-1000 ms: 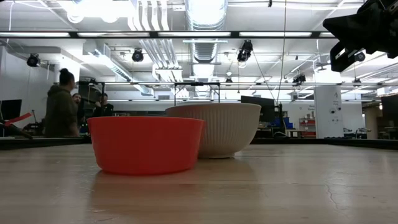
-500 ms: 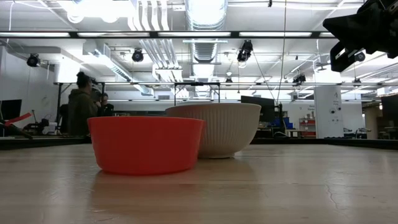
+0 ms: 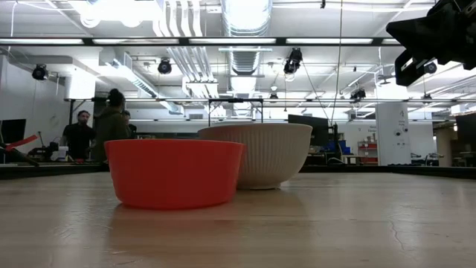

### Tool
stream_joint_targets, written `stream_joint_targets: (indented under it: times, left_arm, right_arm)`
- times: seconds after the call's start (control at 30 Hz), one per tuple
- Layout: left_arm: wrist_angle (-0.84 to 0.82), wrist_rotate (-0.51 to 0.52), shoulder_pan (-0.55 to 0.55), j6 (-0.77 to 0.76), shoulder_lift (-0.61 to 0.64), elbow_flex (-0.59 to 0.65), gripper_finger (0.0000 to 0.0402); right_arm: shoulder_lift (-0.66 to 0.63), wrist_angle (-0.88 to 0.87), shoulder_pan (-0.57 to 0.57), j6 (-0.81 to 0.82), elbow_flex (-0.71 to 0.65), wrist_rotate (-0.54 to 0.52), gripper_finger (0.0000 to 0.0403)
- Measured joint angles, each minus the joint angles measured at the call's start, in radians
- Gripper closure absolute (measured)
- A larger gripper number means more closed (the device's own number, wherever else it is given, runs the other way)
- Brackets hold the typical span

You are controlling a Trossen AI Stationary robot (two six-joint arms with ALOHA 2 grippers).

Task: Nest bowls inside each other
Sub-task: Stack the bottom green bowl on the top green bowl

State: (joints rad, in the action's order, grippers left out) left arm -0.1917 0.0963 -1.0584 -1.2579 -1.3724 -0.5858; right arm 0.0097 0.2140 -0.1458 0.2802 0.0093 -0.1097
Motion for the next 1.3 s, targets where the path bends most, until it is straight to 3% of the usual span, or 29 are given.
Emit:
stream_joint_targets:
  times: [0.43, 0.87, 1.3]
  left_arm:
    - [0.016, 0.0, 0.0, -0.008, 0.003, -0.007, 0.0393]
    - [-0.043, 0.001, 0.002, 0.036, 0.026, -0.036, 0.0394]
    - [-0.169, 0.167, 0.021, 0.086, 0.174, -0.058, 0.0395]
  right_arm:
    - [0.0, 0.0, 0.0, 0.0, 0.0, 0.0, 0.0394]
    - [0.0, 0.0, 0.0, 0.0, 0.0, 0.0, 0.0394]
    - [0.0, 0.0, 0.0, 0.0, 0.0, 0.0, 0.0394]
